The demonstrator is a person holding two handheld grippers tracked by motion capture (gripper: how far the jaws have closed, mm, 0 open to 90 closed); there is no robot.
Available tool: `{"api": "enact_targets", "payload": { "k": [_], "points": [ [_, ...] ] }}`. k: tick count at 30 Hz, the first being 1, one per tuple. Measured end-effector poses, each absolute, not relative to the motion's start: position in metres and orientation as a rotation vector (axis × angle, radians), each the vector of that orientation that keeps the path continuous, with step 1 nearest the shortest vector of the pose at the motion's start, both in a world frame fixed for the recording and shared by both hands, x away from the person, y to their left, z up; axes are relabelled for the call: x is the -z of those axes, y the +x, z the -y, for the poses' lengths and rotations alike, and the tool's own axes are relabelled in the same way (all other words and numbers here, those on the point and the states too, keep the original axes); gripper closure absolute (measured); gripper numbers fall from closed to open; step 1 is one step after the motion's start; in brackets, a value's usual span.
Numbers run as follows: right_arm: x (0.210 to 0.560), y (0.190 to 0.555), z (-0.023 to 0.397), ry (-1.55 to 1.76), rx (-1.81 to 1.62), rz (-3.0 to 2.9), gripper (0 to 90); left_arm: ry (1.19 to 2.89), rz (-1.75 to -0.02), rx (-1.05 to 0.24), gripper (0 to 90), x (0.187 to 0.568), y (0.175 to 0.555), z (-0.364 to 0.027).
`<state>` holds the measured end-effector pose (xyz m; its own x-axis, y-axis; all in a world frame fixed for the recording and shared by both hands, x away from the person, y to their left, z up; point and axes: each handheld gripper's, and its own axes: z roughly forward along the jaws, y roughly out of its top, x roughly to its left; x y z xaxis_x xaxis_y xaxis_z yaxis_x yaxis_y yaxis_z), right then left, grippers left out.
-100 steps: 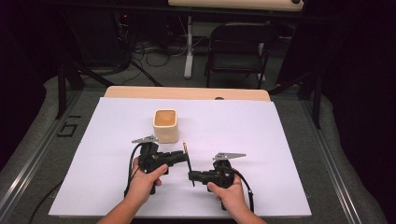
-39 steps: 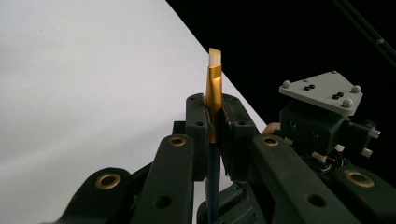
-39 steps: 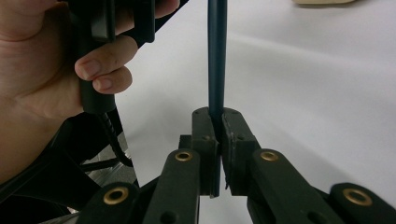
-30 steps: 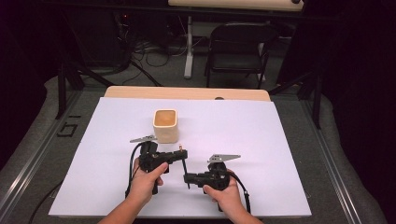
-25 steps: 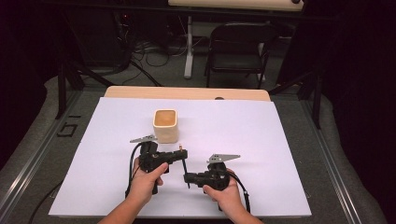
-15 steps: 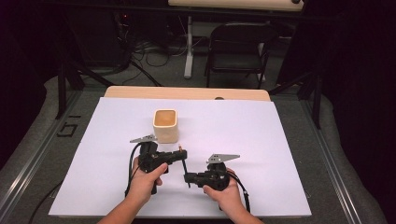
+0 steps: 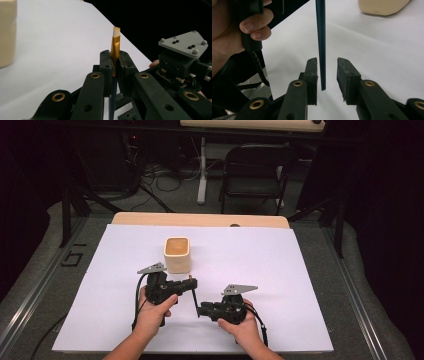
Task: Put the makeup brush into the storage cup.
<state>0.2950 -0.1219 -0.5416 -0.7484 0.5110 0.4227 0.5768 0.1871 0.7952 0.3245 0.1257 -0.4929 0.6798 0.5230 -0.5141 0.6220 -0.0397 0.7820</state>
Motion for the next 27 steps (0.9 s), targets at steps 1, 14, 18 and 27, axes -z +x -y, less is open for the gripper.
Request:
{"api": "enact_targets", "payload": {
  "k": [1,14,18,27],
  "points": [
    [0.542,0.295,0.122,-1.09,1.635,2.374,68.8,1.695,-0.936,0.09,83.6,0.492,0.324,-0.126],
    [0.541,0.295,0.123,-1.09,1.63,2.465,62.2,1.77,-0.911,-0.1,83.6,0.485,0.319,-0.125],
    [0.541,0.295,0.124,-1.092,1.633,2.494,59.6,1.785,-0.91,-0.133,83.6,0.484,0.32,-0.125],
    [0.54,0.294,0.125,-1.092,1.613,2.587,52.7,1.798,-0.919,-0.186,83.6,0.482,0.321,-0.129]
  ]
}}
